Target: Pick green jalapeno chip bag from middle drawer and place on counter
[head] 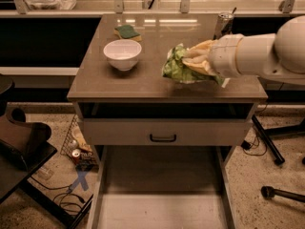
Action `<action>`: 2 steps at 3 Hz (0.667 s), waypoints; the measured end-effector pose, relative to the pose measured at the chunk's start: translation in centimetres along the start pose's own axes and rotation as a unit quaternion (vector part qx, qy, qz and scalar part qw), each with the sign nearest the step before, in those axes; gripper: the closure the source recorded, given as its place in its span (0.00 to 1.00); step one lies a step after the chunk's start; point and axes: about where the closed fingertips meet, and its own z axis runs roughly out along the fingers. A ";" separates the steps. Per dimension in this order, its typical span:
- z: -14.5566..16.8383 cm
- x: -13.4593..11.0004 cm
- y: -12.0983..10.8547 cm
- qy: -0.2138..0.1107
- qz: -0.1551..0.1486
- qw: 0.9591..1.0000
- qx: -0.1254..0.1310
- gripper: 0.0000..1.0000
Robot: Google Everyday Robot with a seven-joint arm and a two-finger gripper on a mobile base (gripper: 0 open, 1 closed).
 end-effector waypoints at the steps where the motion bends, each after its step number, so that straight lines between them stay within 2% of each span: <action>1: 0.2 0.0 0.0 0.000 -0.001 1.000 0.001 0.84; 2: 0.3 -0.2 0.1 -0.001 -0.002 1.000 -0.001 0.59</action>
Offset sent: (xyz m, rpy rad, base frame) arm 0.0011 0.0010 -0.0008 0.0000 -0.0025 0.0001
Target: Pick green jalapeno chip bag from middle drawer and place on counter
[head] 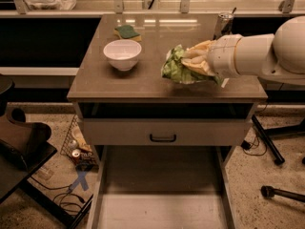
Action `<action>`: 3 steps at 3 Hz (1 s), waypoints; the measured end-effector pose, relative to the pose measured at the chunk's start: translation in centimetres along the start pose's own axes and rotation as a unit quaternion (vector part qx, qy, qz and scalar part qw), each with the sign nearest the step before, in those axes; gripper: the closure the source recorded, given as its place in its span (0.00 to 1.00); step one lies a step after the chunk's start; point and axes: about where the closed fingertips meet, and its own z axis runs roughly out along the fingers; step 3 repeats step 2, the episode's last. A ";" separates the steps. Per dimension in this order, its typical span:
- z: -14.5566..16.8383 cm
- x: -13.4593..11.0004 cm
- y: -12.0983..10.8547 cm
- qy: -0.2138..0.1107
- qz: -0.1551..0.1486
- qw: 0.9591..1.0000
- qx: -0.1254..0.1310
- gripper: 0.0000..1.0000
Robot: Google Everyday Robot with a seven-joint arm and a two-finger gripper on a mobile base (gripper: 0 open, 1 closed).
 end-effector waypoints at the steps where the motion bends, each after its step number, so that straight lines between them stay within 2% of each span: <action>1: 0.2 -0.3 0.1 -0.001 -0.001 1.000 -0.002 0.28; 2: 0.3 -0.4 0.2 -0.002 -0.002 1.000 -0.003 0.05; 3: 0.3 -0.4 0.2 -0.002 -0.002 1.000 -0.003 0.05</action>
Offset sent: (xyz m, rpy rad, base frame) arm -0.0002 0.0020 0.0002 -0.0002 -0.0003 0.0032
